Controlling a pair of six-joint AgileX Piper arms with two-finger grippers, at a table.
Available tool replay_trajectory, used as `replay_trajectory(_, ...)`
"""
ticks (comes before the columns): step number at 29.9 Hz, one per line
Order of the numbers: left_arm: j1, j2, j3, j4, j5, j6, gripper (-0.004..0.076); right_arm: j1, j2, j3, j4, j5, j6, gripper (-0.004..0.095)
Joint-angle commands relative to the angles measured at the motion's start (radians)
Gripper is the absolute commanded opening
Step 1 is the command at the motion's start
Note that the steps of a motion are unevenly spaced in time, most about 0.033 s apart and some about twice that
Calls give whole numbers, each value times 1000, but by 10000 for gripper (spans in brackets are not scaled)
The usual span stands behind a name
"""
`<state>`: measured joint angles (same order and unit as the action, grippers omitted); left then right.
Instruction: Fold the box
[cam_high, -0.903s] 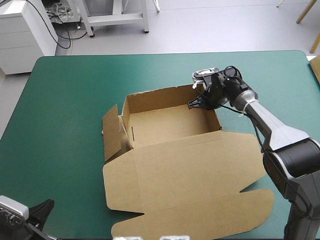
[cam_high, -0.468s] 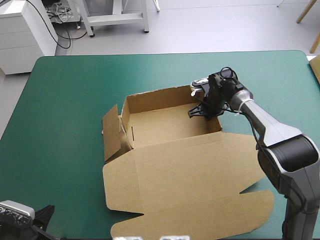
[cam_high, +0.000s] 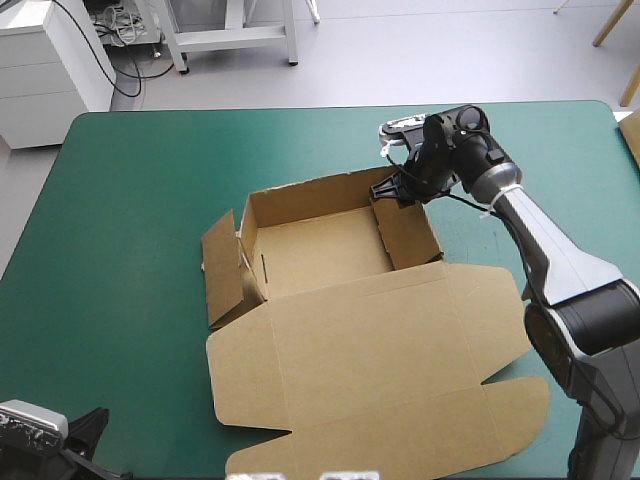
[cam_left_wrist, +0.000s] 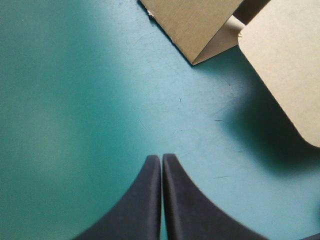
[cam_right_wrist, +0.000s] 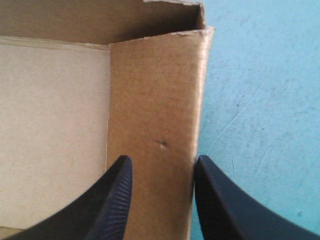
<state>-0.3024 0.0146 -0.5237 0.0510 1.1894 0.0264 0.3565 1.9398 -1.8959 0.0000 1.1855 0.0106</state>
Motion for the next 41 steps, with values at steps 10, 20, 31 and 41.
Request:
replay_trajectory(10, 3, 16, -22, -9, -59, -8, -8, 3, -275, 12, 0, -15, -33, 520)
replay_trajectory(20, 3, 16, -22, -13, -59, -8, -8, 3, -275, 126, -51, -15, -23, 520)
replay_trajectory(31, 3, 16, -22, -13, -59, -8, -8, 3, -137, 234, -7, -110, -2, 520)
replay_trajectory(41, 3, 16, -22, -13, -59, -8, -8, 3, -108, 234, -18, -149, 6, 102)
